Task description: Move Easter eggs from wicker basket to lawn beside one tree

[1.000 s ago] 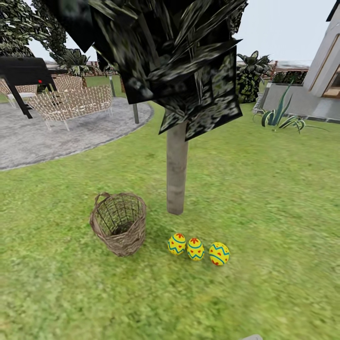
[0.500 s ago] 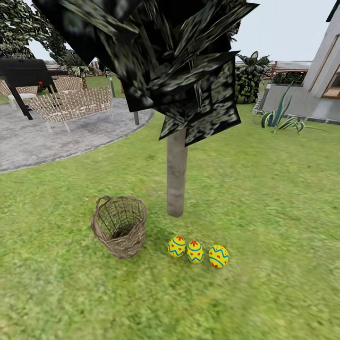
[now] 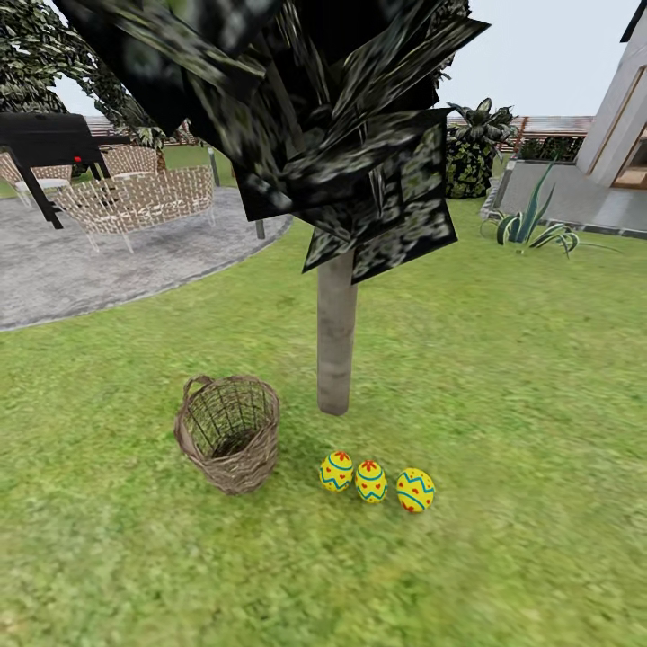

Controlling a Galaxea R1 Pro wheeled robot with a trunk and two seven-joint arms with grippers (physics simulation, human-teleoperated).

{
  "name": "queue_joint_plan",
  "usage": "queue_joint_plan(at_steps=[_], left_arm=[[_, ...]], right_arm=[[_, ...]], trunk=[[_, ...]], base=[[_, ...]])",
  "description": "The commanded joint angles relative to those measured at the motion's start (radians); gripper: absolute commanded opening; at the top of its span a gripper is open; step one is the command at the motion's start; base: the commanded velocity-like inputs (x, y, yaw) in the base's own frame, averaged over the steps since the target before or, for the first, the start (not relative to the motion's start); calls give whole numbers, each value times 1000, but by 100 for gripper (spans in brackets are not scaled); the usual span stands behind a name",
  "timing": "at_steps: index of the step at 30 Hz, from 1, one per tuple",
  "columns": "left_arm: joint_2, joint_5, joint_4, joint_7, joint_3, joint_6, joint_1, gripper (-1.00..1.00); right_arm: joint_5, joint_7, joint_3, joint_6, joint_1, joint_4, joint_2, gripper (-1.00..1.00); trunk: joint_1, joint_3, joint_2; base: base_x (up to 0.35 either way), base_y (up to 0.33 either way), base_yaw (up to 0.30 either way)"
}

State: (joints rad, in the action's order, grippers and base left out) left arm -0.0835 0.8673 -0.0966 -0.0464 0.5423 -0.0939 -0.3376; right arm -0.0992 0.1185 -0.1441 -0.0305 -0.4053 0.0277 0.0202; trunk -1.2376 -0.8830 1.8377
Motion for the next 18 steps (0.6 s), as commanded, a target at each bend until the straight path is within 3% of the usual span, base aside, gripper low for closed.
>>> queue_joint_plan(at_steps=[1,18], left_arm=[[0,7,-3,-5,8,-2,0,100],[-10,4,53,-4,10,3,2,100]], right_arm=[[-10,4,-2,-3,-1,3,0,100],[-5,4,-2,-2,22,4,-3,100]], trunk=[[0,-1,0],[0,-1,0]], base=[[0,0,0],[0,0,0]])
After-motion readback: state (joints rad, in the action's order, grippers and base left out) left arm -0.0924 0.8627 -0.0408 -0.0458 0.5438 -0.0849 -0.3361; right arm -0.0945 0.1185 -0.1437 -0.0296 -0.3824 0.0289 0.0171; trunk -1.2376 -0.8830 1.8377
